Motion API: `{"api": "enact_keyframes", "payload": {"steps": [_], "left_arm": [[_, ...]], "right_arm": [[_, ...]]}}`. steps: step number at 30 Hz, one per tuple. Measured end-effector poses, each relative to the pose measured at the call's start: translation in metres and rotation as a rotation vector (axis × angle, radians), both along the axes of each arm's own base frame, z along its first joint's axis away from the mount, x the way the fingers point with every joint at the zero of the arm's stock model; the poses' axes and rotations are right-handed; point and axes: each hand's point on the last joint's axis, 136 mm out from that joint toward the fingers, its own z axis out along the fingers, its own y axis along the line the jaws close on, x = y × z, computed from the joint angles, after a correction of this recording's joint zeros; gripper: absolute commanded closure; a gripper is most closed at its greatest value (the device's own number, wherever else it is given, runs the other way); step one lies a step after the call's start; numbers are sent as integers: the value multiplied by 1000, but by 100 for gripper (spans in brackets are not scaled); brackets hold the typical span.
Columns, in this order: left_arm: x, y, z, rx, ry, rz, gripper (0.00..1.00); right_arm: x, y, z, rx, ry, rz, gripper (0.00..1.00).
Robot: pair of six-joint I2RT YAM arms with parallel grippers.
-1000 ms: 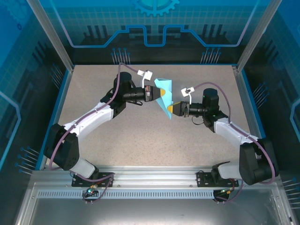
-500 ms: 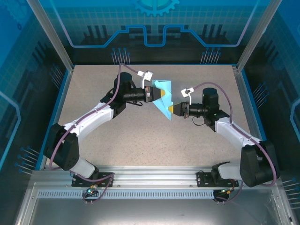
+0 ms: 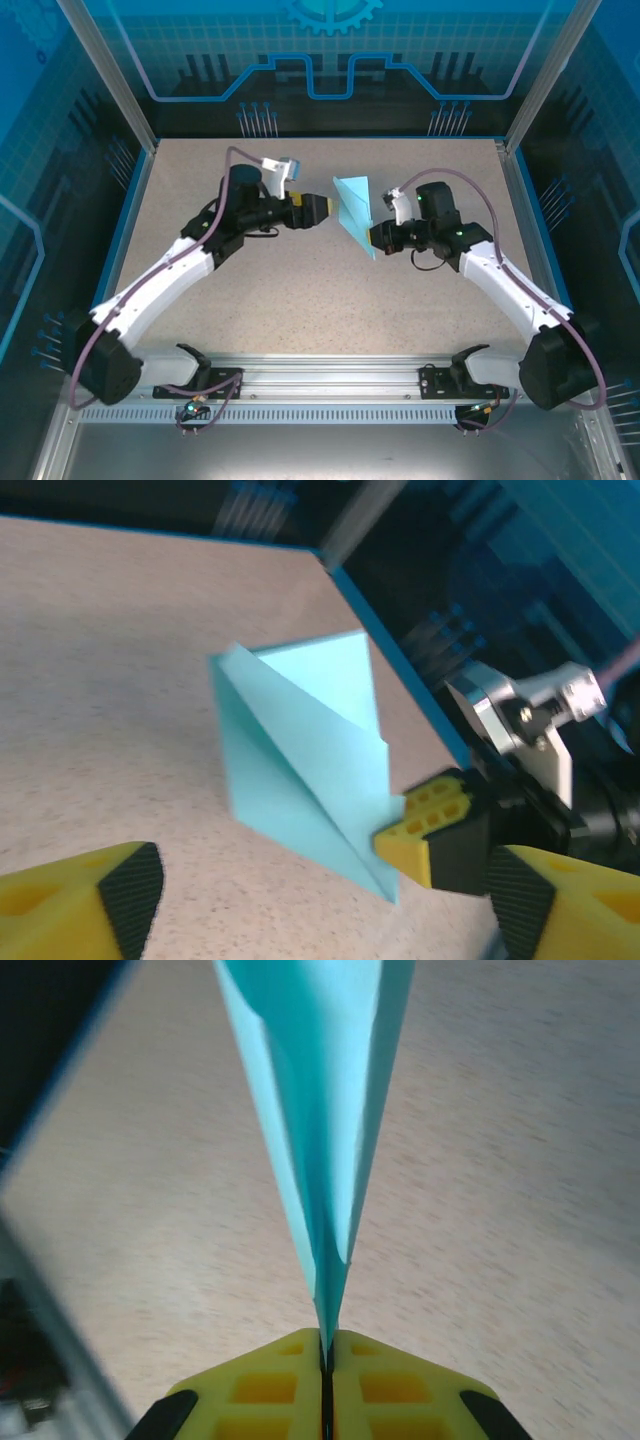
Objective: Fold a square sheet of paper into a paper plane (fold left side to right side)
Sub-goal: Turn over the paper at the center of the table.
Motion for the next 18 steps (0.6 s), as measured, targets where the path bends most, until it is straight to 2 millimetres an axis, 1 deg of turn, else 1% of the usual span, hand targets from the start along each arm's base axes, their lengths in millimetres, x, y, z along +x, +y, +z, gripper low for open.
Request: {"api": "enact_keyframes", "payload": {"steps": [2,6,9,11,13,15,18], "left_arm": [[0,18,-7,35,6,91,5],[4,55,-43,151,88,288,2],[3,82,-66,239,157,425,2],[2,102,-80,296,204,517,2],[-1,117,-89,335,242,584,1],[-3,131,-95,348,273,644,2],[-4,149,-101,348,308,718,2]], "right_arm": [[0,-7,-8,-134,6,-51,92],[4,-25,-25,-437,10,-151,93],[0,-34,-40,-644,11,-176,93],[-2,-36,-49,-770,11,-174,93],[-2,-38,-56,-879,7,-169,93],[-1,-36,-63,-971,0,-158,93],[0,-28,-77,-1112,-13,-118,92]]}}
